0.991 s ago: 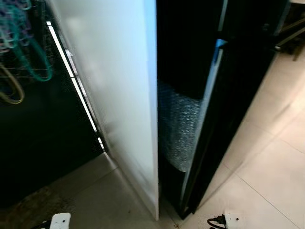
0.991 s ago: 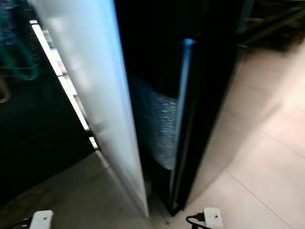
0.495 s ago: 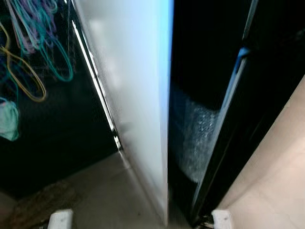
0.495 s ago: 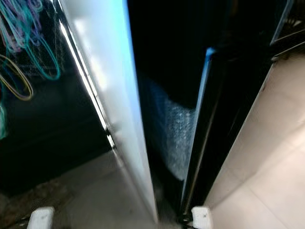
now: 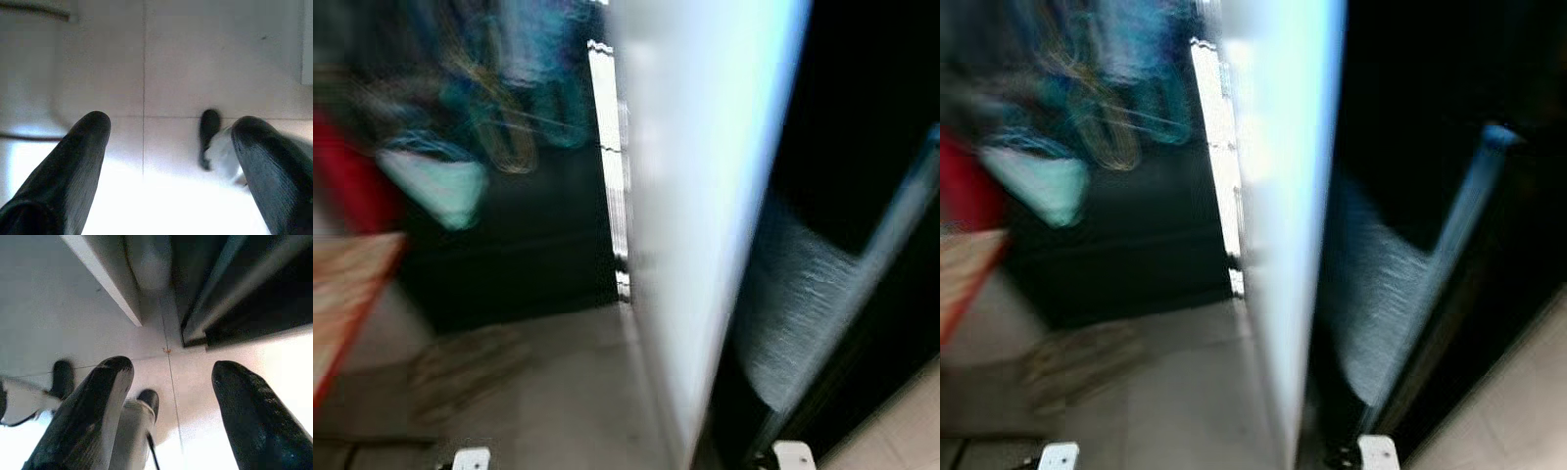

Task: Restocking fridge

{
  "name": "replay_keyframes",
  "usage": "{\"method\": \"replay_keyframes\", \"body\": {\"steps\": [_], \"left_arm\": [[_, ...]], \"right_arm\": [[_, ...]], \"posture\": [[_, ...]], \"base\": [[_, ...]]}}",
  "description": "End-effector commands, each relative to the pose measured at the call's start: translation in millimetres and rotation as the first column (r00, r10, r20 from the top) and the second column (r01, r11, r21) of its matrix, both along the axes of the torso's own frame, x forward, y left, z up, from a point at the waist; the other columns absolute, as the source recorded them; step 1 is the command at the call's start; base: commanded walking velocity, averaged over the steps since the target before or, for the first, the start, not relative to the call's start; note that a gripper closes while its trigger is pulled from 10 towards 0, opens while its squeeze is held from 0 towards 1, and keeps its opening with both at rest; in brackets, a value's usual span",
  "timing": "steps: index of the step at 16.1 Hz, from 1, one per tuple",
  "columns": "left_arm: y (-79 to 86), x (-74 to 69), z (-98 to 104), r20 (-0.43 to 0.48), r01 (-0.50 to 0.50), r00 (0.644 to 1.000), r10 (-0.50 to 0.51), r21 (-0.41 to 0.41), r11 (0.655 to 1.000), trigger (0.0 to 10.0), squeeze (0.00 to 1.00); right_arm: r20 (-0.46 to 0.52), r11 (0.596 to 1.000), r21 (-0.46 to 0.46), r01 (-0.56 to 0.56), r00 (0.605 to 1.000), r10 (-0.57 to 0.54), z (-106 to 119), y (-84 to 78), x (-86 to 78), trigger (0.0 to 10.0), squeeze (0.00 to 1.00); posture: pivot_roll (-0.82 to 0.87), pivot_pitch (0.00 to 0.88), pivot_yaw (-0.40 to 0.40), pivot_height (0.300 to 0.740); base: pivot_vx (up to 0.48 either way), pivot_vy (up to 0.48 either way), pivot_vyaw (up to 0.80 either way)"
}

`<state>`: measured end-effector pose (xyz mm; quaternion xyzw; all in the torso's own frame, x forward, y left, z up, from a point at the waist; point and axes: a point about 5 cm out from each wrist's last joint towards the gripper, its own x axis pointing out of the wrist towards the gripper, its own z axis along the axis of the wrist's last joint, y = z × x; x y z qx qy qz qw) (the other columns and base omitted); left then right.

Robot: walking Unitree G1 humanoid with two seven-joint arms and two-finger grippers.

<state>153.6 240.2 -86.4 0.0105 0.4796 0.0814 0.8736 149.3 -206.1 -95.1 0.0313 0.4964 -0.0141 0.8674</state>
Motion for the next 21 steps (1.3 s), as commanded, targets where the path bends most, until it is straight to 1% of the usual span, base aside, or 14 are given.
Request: {"method": "replay_keyframes", "body": {"steps": [1,3,4,6,10,17,21], "left_arm": [[1.3,0.0,0,0.000,0.004,1.000,-0.004,0.014,1.000,10.0,0.00],[-5.0,1.1,-1,0.002,0.011,1.000,-0.011,0.006,1.000,10.0,0.00],[-5.0,1.1,-1,0.002,0.011,1.000,-0.011,0.005,1.000,10.0,0.00],[-2.4,2.1,0,0.004,0.009,1.000,-0.009,0.007,1.000,10.0,0.00],[-2.5,4.6,1,0.011,0.010,1.000,-0.010,0.010,1.000,10.0,0.00],[1.5,9.7,5,0.030,0.008,1.000,-0.009,0.012,1.000,10.0,0.00],[1.8,10.3,5,0.032,0.009,0.999,-0.009,0.013,1.000,10.0,0.00]], "right_arm": [[0.008,0.999,0.027,-0.018,1.000,0.018,0,10.7,3.8,10.0,0.00],[-0.004,0.999,0.027,-0.032,0.999,0.033,-1,10.5,1.2,10.0,0.00],[-0.007,0.999,0.026,-0.034,0.999,0.034,-1,10.2,0.7,10.0,0.00],[-0.010,0.999,0.027,-0.040,0.999,0.040,-1,10.6,0.9,10.0,0.00],[-0.010,0.997,0.043,-0.065,0.998,0.066,-1,13.8,2.8,10.0,0.00],[-0.008,0.996,0.045,-0.078,0.997,0.079,0,15.0,4.7,10.0,0.00],[-0.009,0.996,0.045,-0.082,0.997,0.083,0,14.8,4.7,10.0,0.00]], "posture": [[-0.06,0.000,0.005,0.740],[-0.06,0.000,0.006,0.740],[-0.06,0.000,0.007,0.740],[-0.06,0.000,0.010,0.740],[-0.05,0.000,0.010,0.740],[-0.05,0.000,0.016,0.740],[-0.05,0.000,0.016,0.740]], "base": [[0.000,0.000,0.80],[0.000,0.000,0.80],[0.000,0.000,0.80],[0.000,0.000,0.80],[0.000,0.000,0.80],[0.000,0.000,0.80],[0.000,0.000,0.80]]}}
